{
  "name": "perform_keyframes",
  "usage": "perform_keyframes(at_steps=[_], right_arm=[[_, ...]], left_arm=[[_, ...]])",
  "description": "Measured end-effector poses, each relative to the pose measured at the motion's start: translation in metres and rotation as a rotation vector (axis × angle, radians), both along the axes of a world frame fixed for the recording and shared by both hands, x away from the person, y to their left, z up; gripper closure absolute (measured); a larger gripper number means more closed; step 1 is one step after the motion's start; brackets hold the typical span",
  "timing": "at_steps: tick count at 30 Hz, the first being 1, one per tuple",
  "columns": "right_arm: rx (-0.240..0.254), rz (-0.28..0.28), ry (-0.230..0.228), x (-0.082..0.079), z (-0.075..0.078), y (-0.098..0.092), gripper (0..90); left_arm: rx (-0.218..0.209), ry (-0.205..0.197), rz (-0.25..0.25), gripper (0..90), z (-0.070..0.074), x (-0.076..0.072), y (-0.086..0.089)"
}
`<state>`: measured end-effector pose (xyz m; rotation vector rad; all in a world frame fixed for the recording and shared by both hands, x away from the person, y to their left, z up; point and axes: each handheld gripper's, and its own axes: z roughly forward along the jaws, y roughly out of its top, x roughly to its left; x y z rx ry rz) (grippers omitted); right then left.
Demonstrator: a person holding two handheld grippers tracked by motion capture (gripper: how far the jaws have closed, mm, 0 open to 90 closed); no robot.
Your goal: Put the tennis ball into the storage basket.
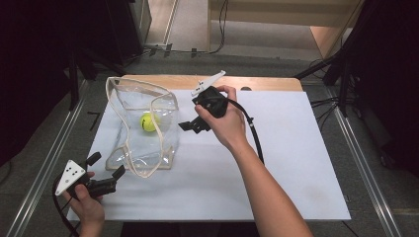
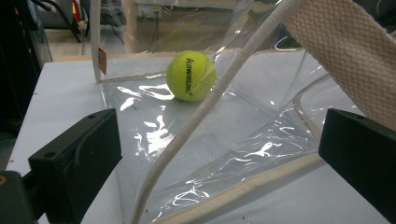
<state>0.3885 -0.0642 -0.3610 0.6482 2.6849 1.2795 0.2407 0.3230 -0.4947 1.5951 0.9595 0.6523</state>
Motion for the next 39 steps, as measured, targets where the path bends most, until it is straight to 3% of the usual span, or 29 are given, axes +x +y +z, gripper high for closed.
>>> perform_keyframes(at_steps=[12,33,39], right_arm=[[0.022,-0.086,-0.01,-0.01,-0.019,-0.036,0.0],[0.065,-0.165,-0.011,-0.034,-0.052,-0.094,0.0],[0.06,-0.171,-0.03,-0.042,-0.061,-0.107,0.0]], left_arm=[[0.001,0.0,0.0,0.0,0.0,0.0,0.0],[0.001,0.0,0.001,0.0,0.0,0.0,0.0],[0.0,0.0,0.001,0.0,0.0,0.0,0.0]])
